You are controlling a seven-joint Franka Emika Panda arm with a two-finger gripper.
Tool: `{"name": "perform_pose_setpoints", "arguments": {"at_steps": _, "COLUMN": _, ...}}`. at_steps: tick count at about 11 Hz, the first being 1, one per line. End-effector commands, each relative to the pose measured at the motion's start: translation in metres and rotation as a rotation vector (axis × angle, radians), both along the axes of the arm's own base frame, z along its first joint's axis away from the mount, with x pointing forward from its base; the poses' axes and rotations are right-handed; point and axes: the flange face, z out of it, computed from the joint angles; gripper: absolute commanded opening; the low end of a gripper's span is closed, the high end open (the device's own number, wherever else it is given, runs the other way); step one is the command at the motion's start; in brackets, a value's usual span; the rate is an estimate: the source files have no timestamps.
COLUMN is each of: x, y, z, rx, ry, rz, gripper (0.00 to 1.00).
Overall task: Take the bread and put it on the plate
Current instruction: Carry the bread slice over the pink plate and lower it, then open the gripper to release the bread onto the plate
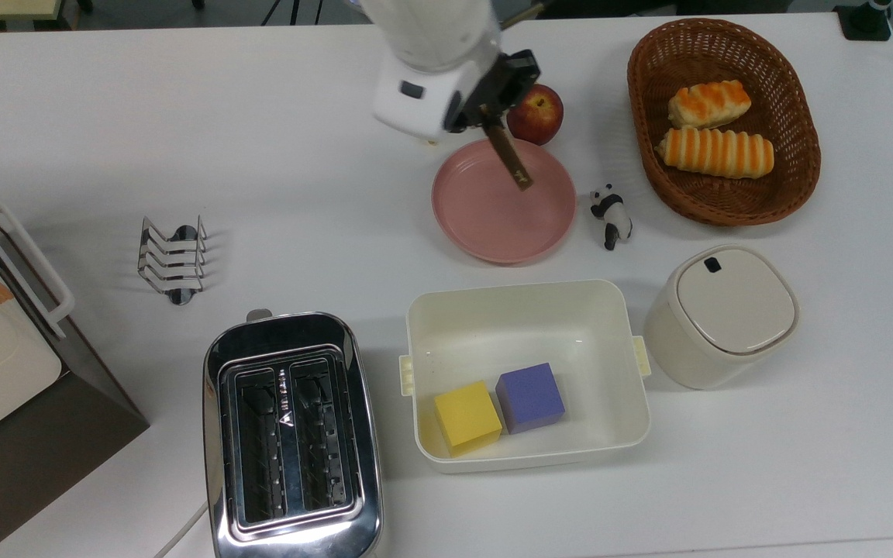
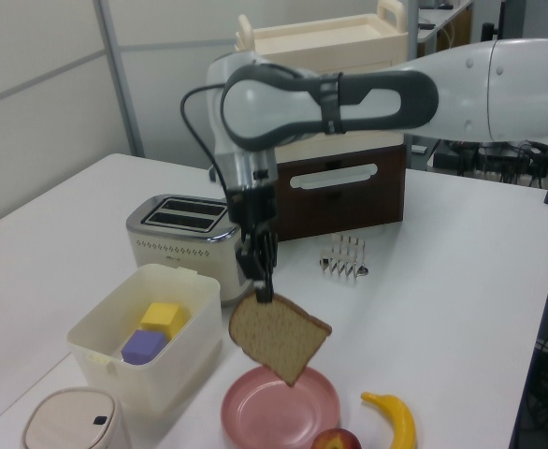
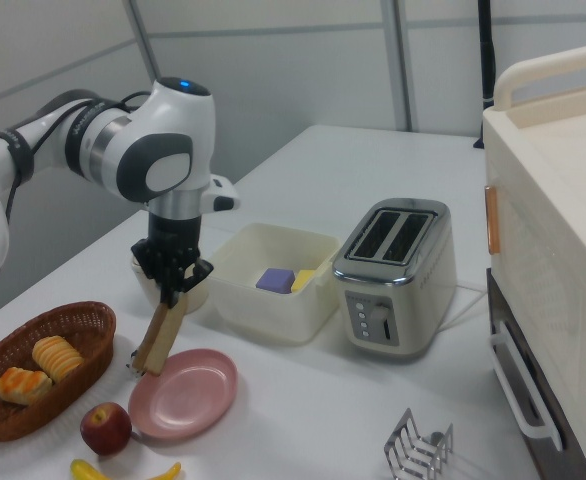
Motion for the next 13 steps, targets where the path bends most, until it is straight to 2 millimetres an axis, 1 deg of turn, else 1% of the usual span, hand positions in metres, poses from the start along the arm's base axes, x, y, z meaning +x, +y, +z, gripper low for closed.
{"name": "perform_pose_setpoints", "arguments": {"at_steps": 1, "x": -0.014, "y": 0.031, "z": -0.032, "rx": -0.021, "ry": 0.070, "rz": 0.082, "gripper": 0.00}}
{"name": "perform_pose_setpoints", "arguments": {"at_steps": 2, "x": -0.014, "y": 0.047, "z": -0.046, "rx": -0.027, "ry": 0.091, "rz": 0.102, "gripper": 0.00}}
{"name": "perform_pose_setpoints", "arguments": {"at_steps": 3, "x": -0.012, "y": 0.053, "z": -0.058, "rx": -0.030, "ry": 0.102, "rz": 0.109, "gripper": 0.00}}
{"name": "perform_pose_setpoints", "arguments": {"at_steps": 4, "x": -0.011, "y": 0.056, "z": -0.067, "rx": -0.032, "ry": 0.115, "rz": 0.115, "gripper": 0.01}}
{"name": "perform_pose_setpoints", "arguments": {"at_steps": 5, "x": -0.011, "y": 0.056, "z": -0.068, "rx": -0.034, "ry": 0.114, "rz": 0.114, "gripper": 0.09}}
{"name": "perform_pose_setpoints", "arguments": {"at_steps": 7, "x": -0.008, "y": 0.059, "z": -0.077, "rx": -0.043, "ry": 0.119, "rz": 0.116, "gripper": 0.60}}
{"name": "perform_pose_setpoints", "arguments": {"at_steps": 8, "x": -0.005, "y": 0.058, "z": -0.076, "rx": -0.061, "ry": 0.101, "rz": 0.115, "gripper": 0.86}}
{"name": "perform_pose_setpoints", "arguments": {"at_steps": 9, "x": -0.004, "y": 0.053, "z": -0.076, "rx": -0.097, "ry": 0.091, "rz": 0.124, "gripper": 1.00}}
{"name": "perform_pose_setpoints", "arguments": {"at_steps": 10, "x": -0.003, "y": 0.046, "z": -0.075, "rx": -0.135, "ry": 0.082, "rz": 0.133, "gripper": 1.00}}
{"name": "perform_pose_setpoints", "arguments": {"at_steps": 11, "x": 0.002, "y": 0.039, "z": -0.066, "rx": -0.149, "ry": 0.058, "rz": 0.126, "gripper": 1.00}}
{"name": "perform_pose_setpoints", "arguments": {"at_steps": 12, "x": 0.006, "y": 0.025, "z": -0.058, "rx": -0.153, "ry": 0.042, "rz": 0.106, "gripper": 1.00}}
{"name": "perform_pose_setpoints", "arguments": {"at_steps": 13, "x": 0.009, "y": 0.007, "z": -0.050, "rx": -0.159, "ry": 0.029, "rz": 0.091, "gripper": 1.00}}
